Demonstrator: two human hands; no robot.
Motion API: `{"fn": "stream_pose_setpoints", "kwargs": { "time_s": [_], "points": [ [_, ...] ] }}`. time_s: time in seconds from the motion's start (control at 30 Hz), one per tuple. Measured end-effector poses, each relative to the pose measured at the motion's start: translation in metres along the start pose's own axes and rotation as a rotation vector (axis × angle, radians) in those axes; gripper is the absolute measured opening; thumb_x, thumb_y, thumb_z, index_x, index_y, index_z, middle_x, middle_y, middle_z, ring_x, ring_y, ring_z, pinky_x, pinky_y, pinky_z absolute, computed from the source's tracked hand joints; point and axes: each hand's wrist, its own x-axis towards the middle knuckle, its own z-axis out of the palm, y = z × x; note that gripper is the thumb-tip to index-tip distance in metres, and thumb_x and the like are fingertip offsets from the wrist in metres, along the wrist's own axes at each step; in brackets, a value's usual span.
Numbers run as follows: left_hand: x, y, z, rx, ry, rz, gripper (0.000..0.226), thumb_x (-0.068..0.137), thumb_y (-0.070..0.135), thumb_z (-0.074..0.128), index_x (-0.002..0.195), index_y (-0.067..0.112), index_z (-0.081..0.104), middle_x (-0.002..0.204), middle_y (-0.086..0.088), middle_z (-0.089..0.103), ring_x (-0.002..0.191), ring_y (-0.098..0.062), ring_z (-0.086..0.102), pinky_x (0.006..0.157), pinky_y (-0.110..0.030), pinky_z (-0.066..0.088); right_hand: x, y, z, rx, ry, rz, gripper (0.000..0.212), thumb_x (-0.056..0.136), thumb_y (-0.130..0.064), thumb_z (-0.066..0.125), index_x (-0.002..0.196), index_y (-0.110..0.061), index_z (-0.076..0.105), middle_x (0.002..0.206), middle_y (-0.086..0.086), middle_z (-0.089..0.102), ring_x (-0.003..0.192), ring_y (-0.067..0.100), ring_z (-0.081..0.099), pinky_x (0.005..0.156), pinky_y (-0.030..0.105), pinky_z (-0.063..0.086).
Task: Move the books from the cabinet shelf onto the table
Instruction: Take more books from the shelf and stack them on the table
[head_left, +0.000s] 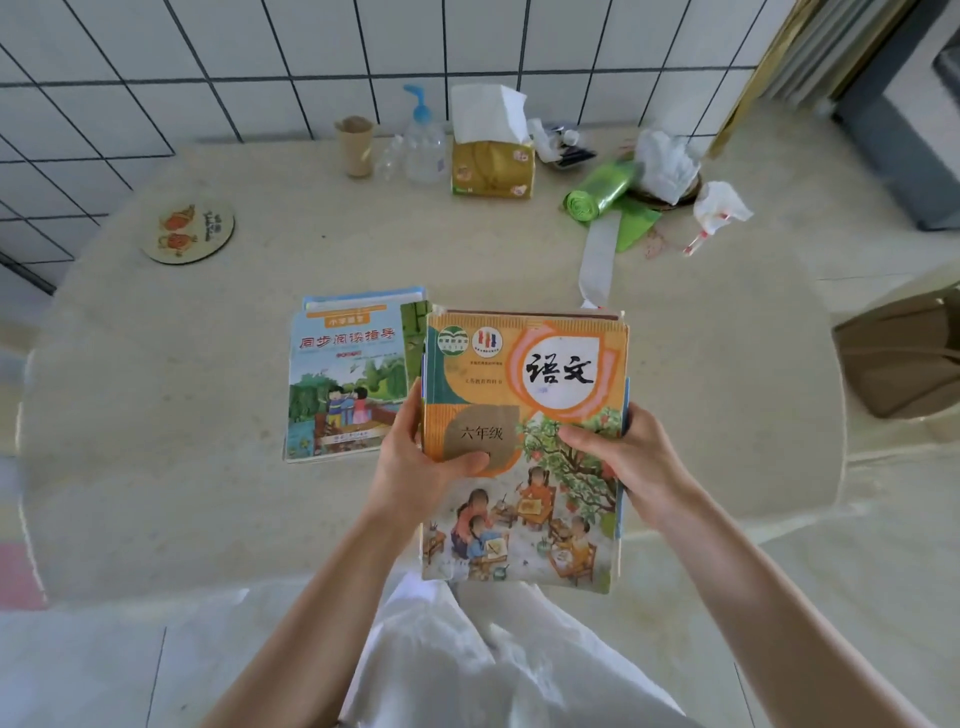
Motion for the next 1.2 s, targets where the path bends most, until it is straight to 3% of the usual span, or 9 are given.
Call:
{"fn": "stream_pose_setpoints", "kwargs": {
  "time_s": [0.1,0.23,0.33,0.4,0.53,0.77,0.83,1.03,1.2],
  "points": [
    [0.01,-0.001,0.025,0.014,0.006,0.0,0.074,0.054,-0.012,0.085,0.115,0.021,0.058,0.099,0.004,0.071,0.096,-0.016,0.068,0.064,-0.023,0.058,0.013,0.004,-0.026,-0.114,0.004,-0.118,0.055,0.066,-0.022,0.086,0.113,-0.027,0.059,0.11,-0.005,0.07,0.103,0.013,0.065,0.096,0.039,0.051],
    [0.019,-0.004,0.046,0.083,0.052,0.096,0.075,0.048,-0.013,0.087,0.108,0.023,0.058,0.097,0.01,0.07,0.085,0.001,0.067,0.063,-0.015,0.055,0.021,0.012,-0.046,-0.248,0.053,-0.265,0.072,0.053,-0.043,0.086,0.117,-0.031,0.053,0.118,0.0,0.062,0.107,0.013,0.06,0.092,0.035,0.05],
    [0.022,-0.013,0.052,0.149,0.122,0.126,0.075,0.045,0.007,0.093,0.112,0.018,0.063,0.098,0.007,0.073,0.091,-0.005,0.07,0.077,-0.033,0.06,0.026,0.018,-0.052,-0.293,0.107,-0.362,0.06,0.056,-0.036,0.084,0.109,-0.037,0.054,0.112,0.004,0.062,0.103,0.012,0.06,0.086,0.027,0.048],
    [0.021,-0.021,0.054,0.16,0.178,0.152,0.072,0.044,0.022,0.092,0.11,0.017,0.066,0.098,0.004,0.074,0.093,-0.012,0.071,0.08,-0.044,0.059,0.03,0.028,-0.052,-0.285,0.096,-0.361,0.06,0.059,-0.038,0.086,0.112,-0.029,0.06,0.111,0.008,0.064,0.106,0.017,0.062,0.092,0.036,0.051],
    [0.018,-0.034,0.057,0.176,0.248,0.187,0.068,0.048,0.035,0.087,0.111,0.019,0.065,0.099,0.007,0.074,0.094,-0.01,0.069,0.082,-0.041,0.057,0.034,0.055,-0.051,-0.306,0.054,-0.347,0.065,0.071,-0.054,0.077,0.115,-0.007,0.065,0.114,0.009,0.067,0.11,0.02,0.063,0.093,0.044,0.05],
    [0.02,-0.045,0.046,0.274,0.193,0.23,0.072,0.054,0.043,0.086,0.113,0.01,0.063,0.101,0.022,0.07,0.096,0.002,0.066,0.084,-0.02,0.052,0.04,0.058,-0.054,-0.344,-0.008,-0.452,0.071,0.059,-0.004,0.088,0.12,-0.005,0.052,0.109,-0.051,0.049,0.099,-0.027,0.048,0.083,-0.004,0.033],
    [0.023,-0.052,0.042,0.312,0.173,0.196,0.074,0.053,0.051,0.084,0.112,0.011,0.064,0.1,0.016,0.071,0.096,0.001,0.066,0.084,-0.023,0.054,0.04,0.063,-0.057,-0.303,-0.048,-0.412,0.08,0.058,-0.005,0.088,0.124,-0.014,0.044,0.107,-0.049,0.051,0.097,-0.025,0.051,0.083,-0.003,0.035],
    [0.029,-0.063,0.041,0.381,0.163,0.151,0.08,0.055,0.063,0.08,0.117,0.015,0.063,0.106,0.014,0.069,0.102,0.003,0.062,0.089,-0.019,0.051,0.043,0.074,-0.064,-0.353,-0.103,-0.391,0.097,0.066,-0.06,0.075,0.14,-0.014,0.033,0.126,-0.04,0.047,0.115,-0.014,0.049,0.097,0.008,0.038],
    [0.027,-0.061,0.046,0.385,0.202,0.162,0.085,0.055,0.065,0.078,0.118,0.012,0.061,0.104,0.023,0.064,0.1,0.018,0.055,0.083,0.001,0.038,0.059,0.082,-0.062,-0.392,-0.097,-0.457,0.091,0.071,-0.064,0.07,0.129,0.004,0.052,0.125,-0.026,0.055,0.116,-0.007,0.052,0.1,0.023,0.044]
  ]
}}
